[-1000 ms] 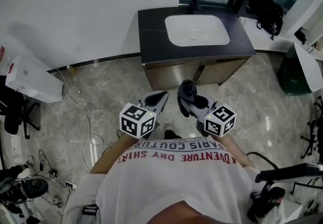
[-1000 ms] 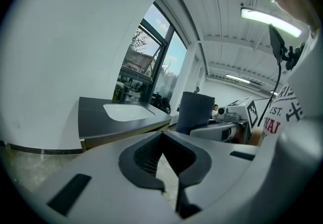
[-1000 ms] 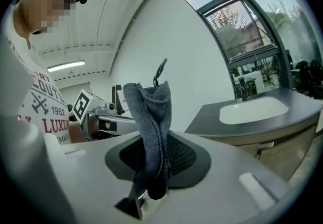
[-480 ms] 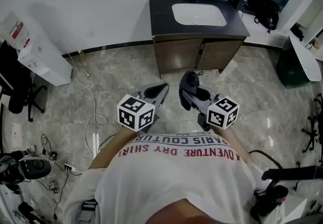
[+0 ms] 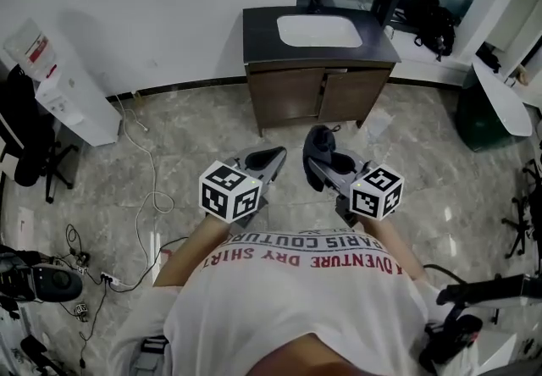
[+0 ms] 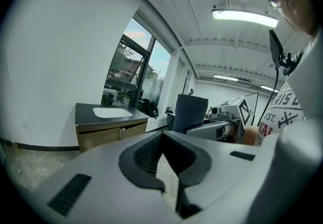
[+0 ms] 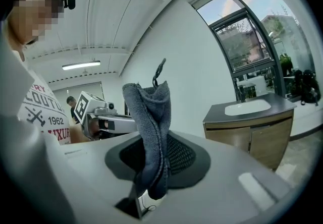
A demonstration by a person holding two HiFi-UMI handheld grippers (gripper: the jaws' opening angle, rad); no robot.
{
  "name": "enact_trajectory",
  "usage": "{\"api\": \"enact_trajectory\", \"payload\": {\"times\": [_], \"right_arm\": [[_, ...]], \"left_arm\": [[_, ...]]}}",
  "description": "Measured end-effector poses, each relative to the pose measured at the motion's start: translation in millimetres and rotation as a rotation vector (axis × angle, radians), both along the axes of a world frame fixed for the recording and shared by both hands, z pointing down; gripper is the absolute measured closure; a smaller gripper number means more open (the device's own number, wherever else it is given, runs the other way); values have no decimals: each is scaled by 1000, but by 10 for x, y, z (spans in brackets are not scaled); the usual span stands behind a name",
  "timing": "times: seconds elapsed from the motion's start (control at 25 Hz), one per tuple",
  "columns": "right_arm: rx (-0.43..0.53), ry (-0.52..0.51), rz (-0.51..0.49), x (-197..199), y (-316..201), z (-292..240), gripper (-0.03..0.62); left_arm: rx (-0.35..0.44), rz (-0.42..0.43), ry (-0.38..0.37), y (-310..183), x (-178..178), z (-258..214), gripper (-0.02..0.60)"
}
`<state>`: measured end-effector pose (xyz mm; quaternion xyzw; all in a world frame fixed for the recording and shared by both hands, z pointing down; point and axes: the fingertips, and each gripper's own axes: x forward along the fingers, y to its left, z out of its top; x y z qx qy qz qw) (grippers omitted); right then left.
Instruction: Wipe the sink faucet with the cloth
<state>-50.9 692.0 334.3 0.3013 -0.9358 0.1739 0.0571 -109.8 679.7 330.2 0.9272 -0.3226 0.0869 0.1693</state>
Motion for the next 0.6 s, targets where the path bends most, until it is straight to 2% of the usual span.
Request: {"api": "enact_trajectory", "payload": {"times": [0.28,0.6], "right_arm": [[-14,-26,-13,400,423,89,513],[8,-19,-47,532,621,-5,513]], "left_arm": [[-3,-9,-19,404,376,27,580],[7,-8,-35,680,606,-46,580]]}}
